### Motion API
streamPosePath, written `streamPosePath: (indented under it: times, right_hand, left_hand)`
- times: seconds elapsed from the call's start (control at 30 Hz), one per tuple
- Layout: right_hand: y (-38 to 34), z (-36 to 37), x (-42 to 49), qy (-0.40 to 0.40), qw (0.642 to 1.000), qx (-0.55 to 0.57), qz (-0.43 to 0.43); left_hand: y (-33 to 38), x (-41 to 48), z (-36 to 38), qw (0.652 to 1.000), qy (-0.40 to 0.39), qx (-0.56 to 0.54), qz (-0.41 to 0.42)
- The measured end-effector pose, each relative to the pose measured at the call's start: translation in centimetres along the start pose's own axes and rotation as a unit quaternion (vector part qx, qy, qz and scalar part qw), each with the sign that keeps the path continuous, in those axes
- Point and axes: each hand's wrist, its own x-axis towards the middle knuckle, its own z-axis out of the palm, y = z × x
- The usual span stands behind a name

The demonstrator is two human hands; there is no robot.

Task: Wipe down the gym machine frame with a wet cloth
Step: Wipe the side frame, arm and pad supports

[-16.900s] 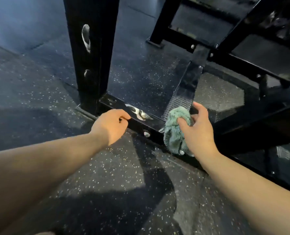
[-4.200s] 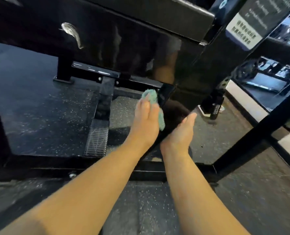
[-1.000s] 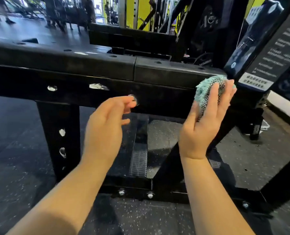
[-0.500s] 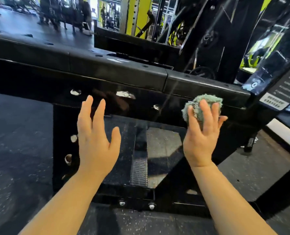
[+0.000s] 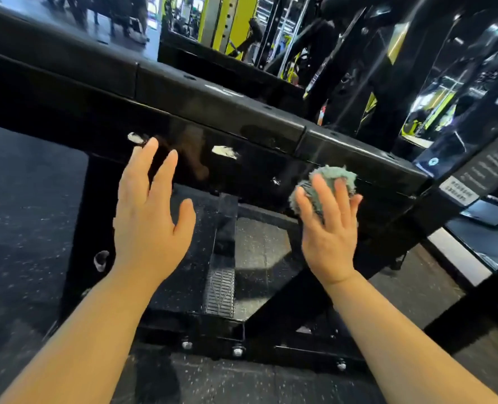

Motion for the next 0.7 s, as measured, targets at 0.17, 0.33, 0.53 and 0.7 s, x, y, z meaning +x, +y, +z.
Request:
streamPosePath:
  times: [0.17, 0.33, 0.53, 0.7]
  right_hand:
    - [-4.2, 0.2, 1.8, -0.001, 0.995, 0.035, 0.089]
    - [-12.4, 2.3, 7.6, -0.038, 0.990, 0.112, -0.076]
    - [-2.6, -0.2, 2.7, -0.047, 0.998, -0.013, -0.038]
    - [-8.0, 0.8, 5.5, -0.036, 0.998, 0.041, 0.029]
  left_hand:
    - [-0.5, -0.4, 0.7, 1.000, -0.006, 0.012, 0.020]
    - [-1.2, 0.4, -0.6, 0.997, 0.071, -0.017, -0.001]
    - [-2.2, 0.6, -1.4, 0.997, 0.074, -0.028, -0.014]
    - [-2.9, 0.6, -1.8, 0.996, 0.067, -0.061, -0.020]
